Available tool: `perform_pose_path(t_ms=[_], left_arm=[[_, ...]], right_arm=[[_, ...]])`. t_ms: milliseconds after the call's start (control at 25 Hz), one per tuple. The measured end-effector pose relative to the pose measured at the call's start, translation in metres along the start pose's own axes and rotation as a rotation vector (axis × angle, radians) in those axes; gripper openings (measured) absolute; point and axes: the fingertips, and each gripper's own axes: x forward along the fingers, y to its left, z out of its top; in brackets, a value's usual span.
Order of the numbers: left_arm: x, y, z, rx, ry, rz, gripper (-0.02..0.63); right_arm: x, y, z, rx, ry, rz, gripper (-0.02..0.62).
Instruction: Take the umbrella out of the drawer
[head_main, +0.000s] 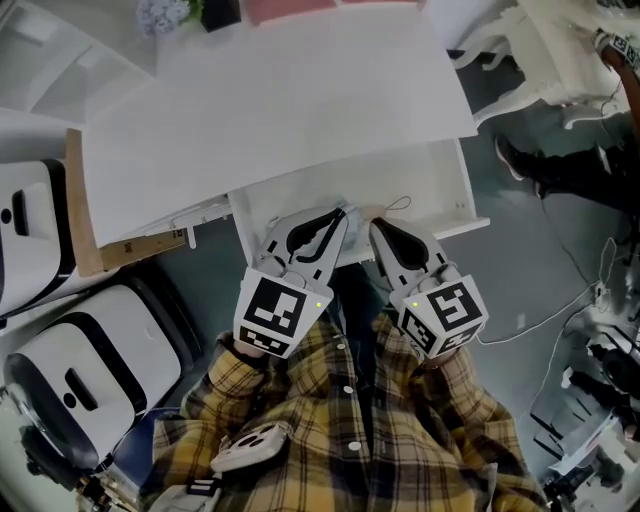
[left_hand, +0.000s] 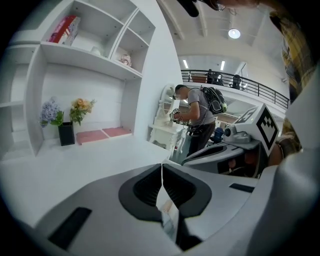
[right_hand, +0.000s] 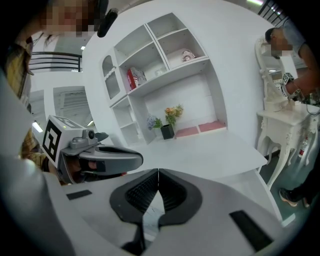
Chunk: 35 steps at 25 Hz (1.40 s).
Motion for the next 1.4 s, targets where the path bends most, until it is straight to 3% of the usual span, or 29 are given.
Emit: perform_pose_path(t_ms=[280,800,1160,1400], left_arm=[[0.023,-0.003,-0.026,0.019,0.064,-0.052,0.026],[0.052,0.011,-0.093,0.060,0.229,-0.080,0.031],[0.059,0.017,-0.144,0.103,0.389,-0.141,0.112],[0.066,0.012,-0.174,0.180,0.514,-0.214,0.214]], right_arm=[[0.007,-0.009,-0.011,0.004,0.032,0.001,0.017],[0.023,-0.023,-0.038,0.050,0.088,-0.019,0.017],[0.039,-0.024,-0.044,0.060,0.095,-0.007,0.017],[0.037,-0.025,-0.050,0.077,0.108,-0.007,0.017]])
